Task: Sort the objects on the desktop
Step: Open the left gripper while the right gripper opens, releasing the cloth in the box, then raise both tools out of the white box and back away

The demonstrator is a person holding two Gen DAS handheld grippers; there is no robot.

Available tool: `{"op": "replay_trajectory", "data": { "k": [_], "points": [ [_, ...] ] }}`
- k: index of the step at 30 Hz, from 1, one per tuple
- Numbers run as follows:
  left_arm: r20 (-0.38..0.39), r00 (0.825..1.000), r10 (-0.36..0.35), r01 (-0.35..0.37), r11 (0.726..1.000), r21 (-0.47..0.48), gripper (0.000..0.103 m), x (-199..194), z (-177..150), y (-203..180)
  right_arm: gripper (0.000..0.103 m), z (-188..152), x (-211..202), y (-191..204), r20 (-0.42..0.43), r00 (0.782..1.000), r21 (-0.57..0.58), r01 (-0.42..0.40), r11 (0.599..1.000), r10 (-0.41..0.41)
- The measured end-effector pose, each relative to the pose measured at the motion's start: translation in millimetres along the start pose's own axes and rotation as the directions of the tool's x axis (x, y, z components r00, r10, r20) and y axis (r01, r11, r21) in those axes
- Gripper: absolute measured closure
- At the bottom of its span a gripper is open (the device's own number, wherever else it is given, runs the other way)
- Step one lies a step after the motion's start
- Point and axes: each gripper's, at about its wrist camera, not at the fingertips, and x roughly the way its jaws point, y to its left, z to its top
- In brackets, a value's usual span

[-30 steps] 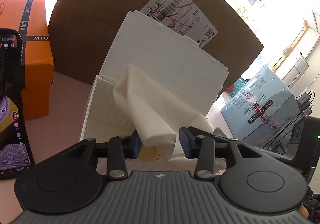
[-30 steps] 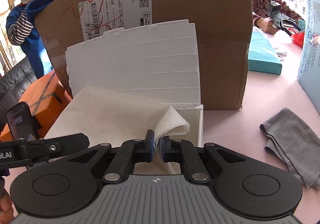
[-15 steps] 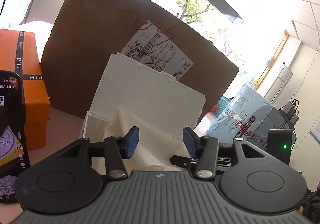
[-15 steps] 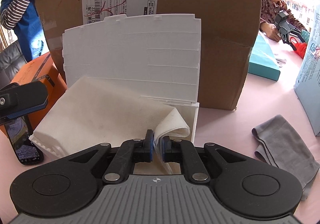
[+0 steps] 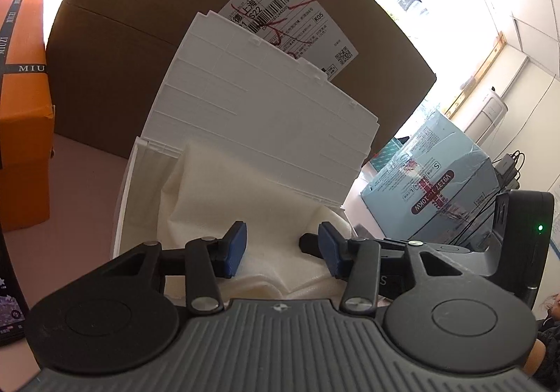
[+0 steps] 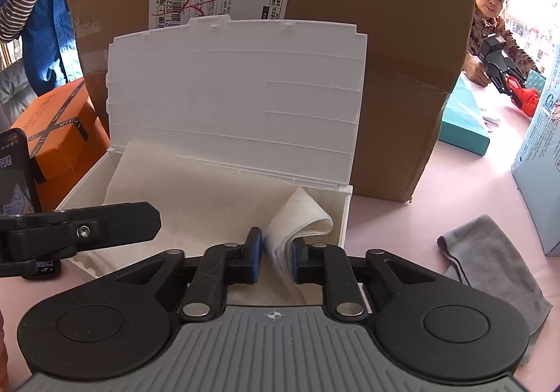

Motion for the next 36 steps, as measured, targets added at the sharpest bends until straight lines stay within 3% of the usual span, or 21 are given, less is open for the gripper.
{"op": "replay_trajectory", "data": {
  "k": [2, 5, 7, 9, 11, 13, 17, 18, 21, 22, 25, 27, 28, 30, 31, 32, 36],
  "points": [
    [0.004, 1.000, -0.006, 0.006, 1.000, -0.010, 0.060, -0.3, -0.5, 1.4, 0.056, 0.7, -6.0, -1.3, 0.037, 0.999, 0.013, -0.022, 1.000, 0.022],
    [0.011, 1.000, -0.024, 0.025, 0.999, -0.037, 0.060, -1.3, 0.0, 4.8, 0.045, 2.9, -18.8, -0.4, 0.118, 0.992, 0.001, -0.045, 0.999, 0.044],
    [0.021, 0.999, -0.034, 0.035, 0.998, -0.056, 0.060, -2.3, -0.2, 7.0, 0.044, 4.4, -26.7, 0.3, 0.166, 0.984, -0.012, -0.069, 0.998, 0.070],
    [0.037, 0.998, -0.042, 0.045, 0.996, -0.083, 0.060, -4.8, -0.4, 9.5, 0.046, 5.5, -29.2, 2.2, 0.180, 0.977, -0.029, -0.109, 0.994, 0.112],
    [0.063, 0.997, -0.031, 0.037, 0.995, -0.092, 0.059, -9.1, 0.2, 9.9, 0.071, 7.8, -25.9, 5.5, 0.167, 0.975, -0.038, -0.139, 0.990, 0.144],
    [0.103, 0.994, -0.020, 0.029, 0.996, -0.085, 0.059, -15.0, 1.1, 9.2, 0.082, 7.4, -21.5, 12.6, 0.156, 0.977, -0.047, -0.143, 0.989, 0.148],
    [0.149, 0.989, -0.022, 0.036, 0.995, -0.093, 0.057, -23.5, 3.1, 8.5, 0.083, 6.1, -18.6, 31.6, 0.185, 0.981, -0.104, -0.041, 0.994, 0.060],
    [0.149, 0.989, -0.023, 0.036, 0.995, -0.090, 0.056, -23.8, 3.3, 7.9, 0.081, 5.8, -18.9, 36.4, 0.203, 0.979, -0.122, 0.011, 0.992, 0.014],
    [0.136, 0.991, -0.016, 0.026, 0.997, -0.074, 0.056, -20.7, 2.3, 5.6, 0.052, 3.4, -21.5, 48.7, 0.279, 0.953, -0.185, 0.172, 0.968, -0.116],
    [0.136, 0.990, -0.022, 0.033, 0.997, -0.075, 0.056, -20.4, 2.0, 5.7, 0.047, 3.6, -23.2, 49.2, 0.288, 0.950, -0.188, 0.180, 0.966, -0.121],
    [0.140, 0.989, -0.045, 0.056, 0.995, -0.080, 0.053, -20.0, 1.3, 6.3, 0.046, 5.6, -29.4, 45.3, 0.292, 0.952, -0.173, 0.150, 0.974, -0.095],
    [0.156, 0.986, -0.056, 0.070, 0.994, -0.084, 0.051, -23.3, 2.3, 7.0, 0.046, 7.8, -33.4, 35.4, 0.283, 0.959, -0.131, 0.062, 0.989, -0.023],
    [0.165, 0.984, -0.062, 0.076, 0.994, -0.084, 0.051, -25.5, 3.0, 7.2, 0.050, 9.4, -32.0, 29.9, 0.260, 0.965, -0.102, -0.007, 0.995, 0.034],
    [0.180, 0.980, -0.081, 0.096, 0.992, -0.080, 0.051, -28.4, 4.1, 5.8, 0.067, 12.7, -26.8, 18.8, 0.205, 0.967, -0.034, -0.150, 0.988, 0.154],
    [0.185, 0.979, -0.089, 0.105, 0.992, -0.077, 0.050, -29.6, 4.4, 5.2, 0.083, 14.2, -20.9, 16.8, 0.169, 0.968, -0.007, -0.187, 0.982, 0.186],
    [0.192, 0.977, -0.098, 0.114, 0.991, -0.073, 0.049, -30.9, 4.3, 4.0, 0.090, 14.8, -13.1, 20.4, 0.137, 0.972, -0.007, -0.193, 0.981, 0.192],
    [0.209, 0.972, -0.107, 0.123, 0.990, -0.063, 0.043, -35.0, 3.8, 0.5, 0.090, 17.0, 16.2, 36.7, 0.032, 0.985, -0.029, -0.169, 0.985, 0.170]
  ]
}}
